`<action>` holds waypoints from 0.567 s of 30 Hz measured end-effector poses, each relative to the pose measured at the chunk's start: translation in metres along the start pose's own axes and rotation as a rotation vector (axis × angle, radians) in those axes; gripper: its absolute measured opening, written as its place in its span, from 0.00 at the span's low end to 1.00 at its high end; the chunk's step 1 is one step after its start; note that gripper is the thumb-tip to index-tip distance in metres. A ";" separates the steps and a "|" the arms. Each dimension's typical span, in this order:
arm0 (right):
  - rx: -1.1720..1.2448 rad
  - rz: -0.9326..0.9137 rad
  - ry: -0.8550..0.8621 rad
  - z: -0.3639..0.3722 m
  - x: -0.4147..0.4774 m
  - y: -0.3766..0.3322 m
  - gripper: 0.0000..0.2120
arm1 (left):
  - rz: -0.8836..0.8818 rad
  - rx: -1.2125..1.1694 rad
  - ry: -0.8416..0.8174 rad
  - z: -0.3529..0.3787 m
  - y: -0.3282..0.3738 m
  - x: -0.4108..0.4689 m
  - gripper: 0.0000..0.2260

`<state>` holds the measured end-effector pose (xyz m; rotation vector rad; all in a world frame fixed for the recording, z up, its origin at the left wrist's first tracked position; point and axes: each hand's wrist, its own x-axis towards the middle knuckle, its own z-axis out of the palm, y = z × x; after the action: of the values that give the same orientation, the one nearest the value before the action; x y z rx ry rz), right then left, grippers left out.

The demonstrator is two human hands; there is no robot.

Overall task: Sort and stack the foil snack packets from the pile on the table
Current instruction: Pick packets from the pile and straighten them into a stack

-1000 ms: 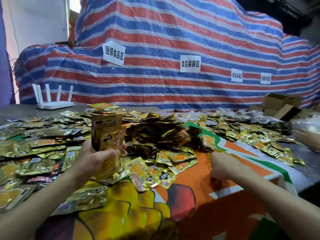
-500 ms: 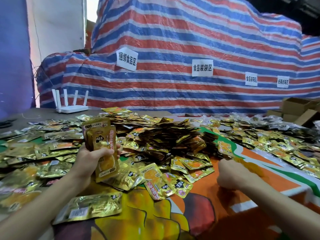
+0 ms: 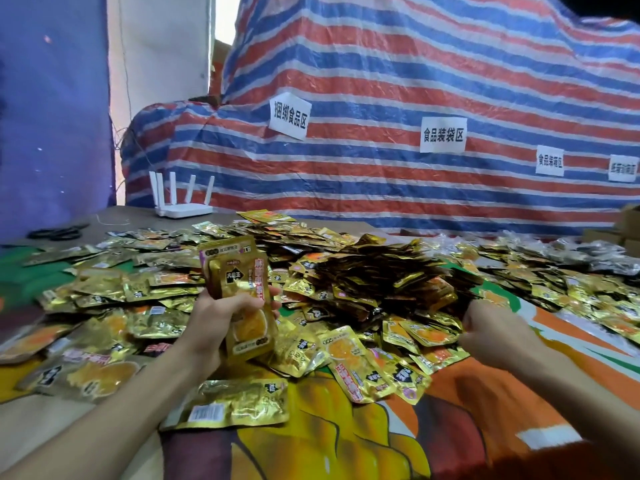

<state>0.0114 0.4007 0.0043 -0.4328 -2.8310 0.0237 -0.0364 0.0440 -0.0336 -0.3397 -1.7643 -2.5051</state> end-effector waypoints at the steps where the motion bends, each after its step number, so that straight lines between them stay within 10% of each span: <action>1: 0.123 -0.062 0.016 -0.001 0.001 -0.014 0.06 | -0.005 -0.009 -0.016 0.000 0.001 -0.001 0.18; 6: 0.889 -0.335 -0.122 0.007 -0.004 -0.112 0.08 | -0.042 -0.013 -0.041 -0.001 0.005 -0.003 0.19; 17: 1.538 -0.532 -0.338 0.042 0.012 -0.233 0.07 | -0.270 -0.108 0.023 -0.024 0.010 0.005 0.20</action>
<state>-0.0792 0.1831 -0.0191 0.6897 -2.1626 2.0227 -0.0434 0.0181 -0.0307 -0.0808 -1.7771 -2.7809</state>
